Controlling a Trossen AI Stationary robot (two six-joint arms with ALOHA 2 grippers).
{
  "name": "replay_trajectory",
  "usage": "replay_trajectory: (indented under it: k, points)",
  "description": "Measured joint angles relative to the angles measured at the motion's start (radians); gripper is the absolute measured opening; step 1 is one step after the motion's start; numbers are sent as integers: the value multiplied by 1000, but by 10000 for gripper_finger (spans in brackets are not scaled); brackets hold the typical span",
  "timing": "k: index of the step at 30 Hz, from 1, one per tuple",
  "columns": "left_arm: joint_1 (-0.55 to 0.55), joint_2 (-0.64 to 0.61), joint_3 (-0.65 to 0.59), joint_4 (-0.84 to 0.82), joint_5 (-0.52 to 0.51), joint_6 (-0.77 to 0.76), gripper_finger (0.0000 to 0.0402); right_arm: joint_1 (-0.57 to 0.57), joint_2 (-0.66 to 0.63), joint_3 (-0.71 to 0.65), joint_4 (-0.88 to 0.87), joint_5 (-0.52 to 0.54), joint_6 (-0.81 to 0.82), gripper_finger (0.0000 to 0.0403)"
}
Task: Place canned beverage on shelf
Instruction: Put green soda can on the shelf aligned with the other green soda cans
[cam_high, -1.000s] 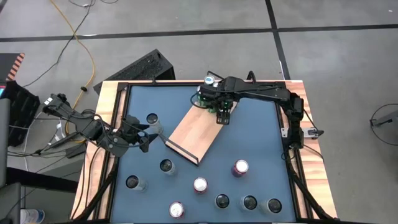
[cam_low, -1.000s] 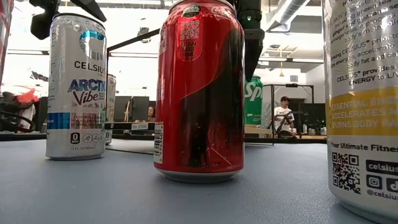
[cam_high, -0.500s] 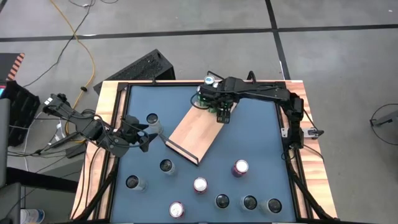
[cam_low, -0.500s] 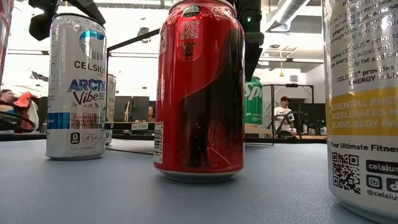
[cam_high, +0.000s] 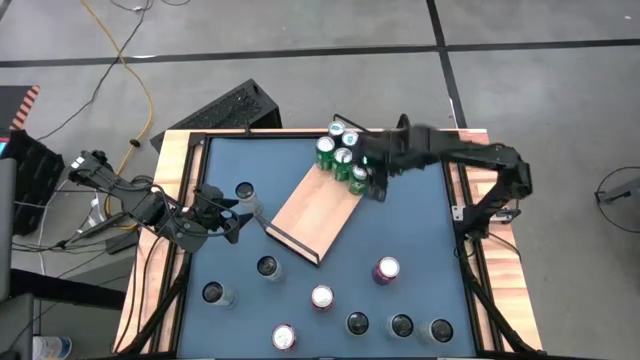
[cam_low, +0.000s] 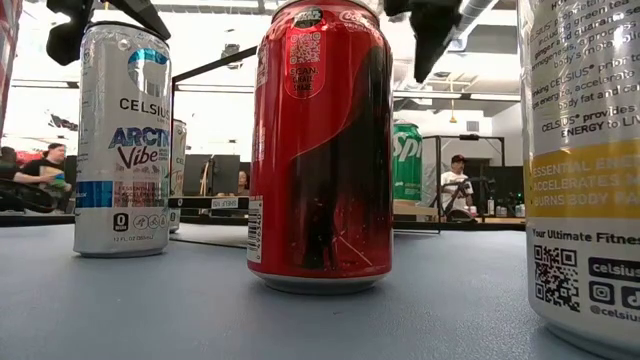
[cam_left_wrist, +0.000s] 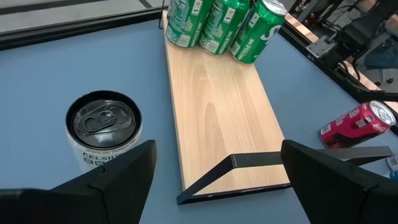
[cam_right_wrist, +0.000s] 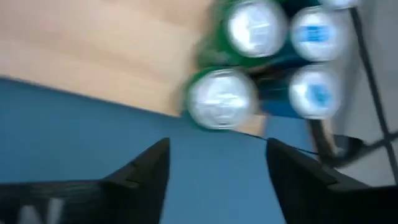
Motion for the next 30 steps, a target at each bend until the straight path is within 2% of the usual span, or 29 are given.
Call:
replay_trajectory:
  k: [6,10,20,30]
  points:
    - [0,0,0,-1,-6,-22,330,25,-104,-302,206,-20,94,96]
    - [0,0,0,0,-6,-31,330,22,-117,-384,295,-22,104,15]
    - [0,0,0,-3,-14,-50,330,12,-118,-392,390,-28,89,10]
    - [0,0,0,-5,-14,-51,330,-33,-74,-393,375,-22,50,1]
